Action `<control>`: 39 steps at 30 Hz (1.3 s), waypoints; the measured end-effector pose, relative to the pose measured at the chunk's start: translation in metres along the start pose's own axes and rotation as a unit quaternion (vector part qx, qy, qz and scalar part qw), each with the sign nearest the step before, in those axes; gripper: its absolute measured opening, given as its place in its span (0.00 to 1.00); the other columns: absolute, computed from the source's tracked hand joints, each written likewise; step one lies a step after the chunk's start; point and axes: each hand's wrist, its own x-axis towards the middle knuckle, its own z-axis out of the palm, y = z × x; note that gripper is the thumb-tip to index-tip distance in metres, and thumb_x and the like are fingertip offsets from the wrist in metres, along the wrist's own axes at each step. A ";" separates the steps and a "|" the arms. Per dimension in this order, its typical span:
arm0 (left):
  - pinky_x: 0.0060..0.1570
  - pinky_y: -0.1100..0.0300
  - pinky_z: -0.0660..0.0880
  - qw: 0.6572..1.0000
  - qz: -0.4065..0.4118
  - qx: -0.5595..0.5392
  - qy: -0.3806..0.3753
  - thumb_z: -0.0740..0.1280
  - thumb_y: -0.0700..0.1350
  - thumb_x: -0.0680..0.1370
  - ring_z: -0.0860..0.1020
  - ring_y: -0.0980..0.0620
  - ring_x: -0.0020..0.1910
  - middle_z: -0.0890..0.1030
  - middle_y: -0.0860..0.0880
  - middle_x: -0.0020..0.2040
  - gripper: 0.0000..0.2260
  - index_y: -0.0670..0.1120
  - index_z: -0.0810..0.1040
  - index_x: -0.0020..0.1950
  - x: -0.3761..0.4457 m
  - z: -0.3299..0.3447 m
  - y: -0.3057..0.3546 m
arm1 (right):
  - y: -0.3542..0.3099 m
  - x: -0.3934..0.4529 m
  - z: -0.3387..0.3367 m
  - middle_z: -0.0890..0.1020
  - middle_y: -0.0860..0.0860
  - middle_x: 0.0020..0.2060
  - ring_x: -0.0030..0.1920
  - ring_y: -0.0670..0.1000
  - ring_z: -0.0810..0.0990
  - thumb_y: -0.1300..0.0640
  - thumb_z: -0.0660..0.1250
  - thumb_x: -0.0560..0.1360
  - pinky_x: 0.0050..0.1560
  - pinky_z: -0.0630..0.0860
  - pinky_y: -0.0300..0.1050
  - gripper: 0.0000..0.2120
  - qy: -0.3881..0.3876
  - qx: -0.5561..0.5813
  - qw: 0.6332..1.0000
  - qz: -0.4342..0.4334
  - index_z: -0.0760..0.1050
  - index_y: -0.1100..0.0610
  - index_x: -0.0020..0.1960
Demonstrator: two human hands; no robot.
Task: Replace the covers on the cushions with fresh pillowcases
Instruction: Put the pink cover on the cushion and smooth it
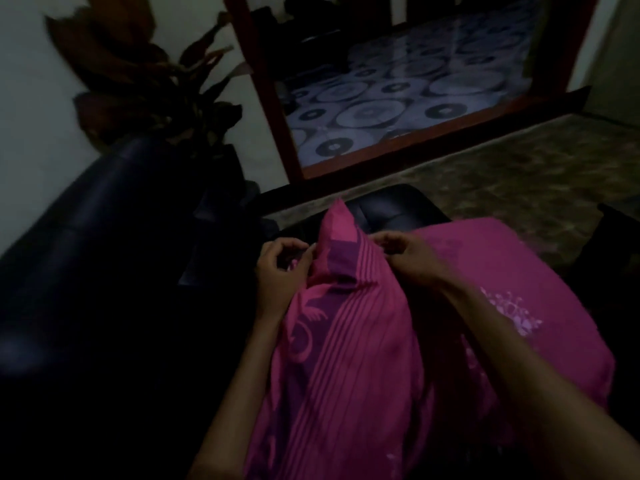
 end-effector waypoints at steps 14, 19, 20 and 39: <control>0.56 0.61 0.77 0.989 -0.140 0.051 0.004 0.78 0.56 0.66 0.82 0.60 0.55 0.85 0.57 0.53 0.16 0.52 0.86 0.52 -0.114 -0.059 0.037 | 0.041 -0.009 0.004 0.79 0.52 0.26 0.22 0.47 0.74 0.69 0.72 0.75 0.25 0.73 0.40 0.12 0.040 -0.018 0.998 0.041 0.77 0.55 0.37; 0.57 0.61 0.78 0.972 -0.226 0.057 0.036 0.79 0.64 0.62 0.81 0.63 0.54 0.84 0.60 0.54 0.25 0.55 0.85 0.55 -0.147 -0.069 0.025 | 0.047 -0.009 0.011 0.83 0.49 0.29 0.32 0.51 0.80 0.55 0.75 0.67 0.39 0.78 0.47 0.05 0.018 -0.099 0.993 0.061 0.82 0.46 0.35; 0.56 0.59 0.79 0.970 -0.233 0.045 0.050 0.79 0.66 0.61 0.82 0.62 0.53 0.85 0.60 0.53 0.24 0.56 0.86 0.52 -0.153 -0.067 0.022 | 0.040 -0.005 0.011 0.83 0.48 0.29 0.32 0.51 0.80 0.59 0.75 0.70 0.37 0.77 0.44 0.08 -0.018 -0.090 0.993 0.069 0.82 0.49 0.34; 0.46 0.64 0.79 0.969 -0.193 0.152 -0.007 0.77 0.61 0.69 0.82 0.64 0.46 0.84 0.64 0.44 0.14 0.51 0.81 0.36 -0.205 -0.083 0.022 | 0.026 -0.003 0.027 0.83 0.43 0.31 0.41 0.45 0.81 0.28 0.67 0.71 0.52 0.72 0.44 0.29 -0.099 -0.344 0.934 0.013 0.82 0.55 0.37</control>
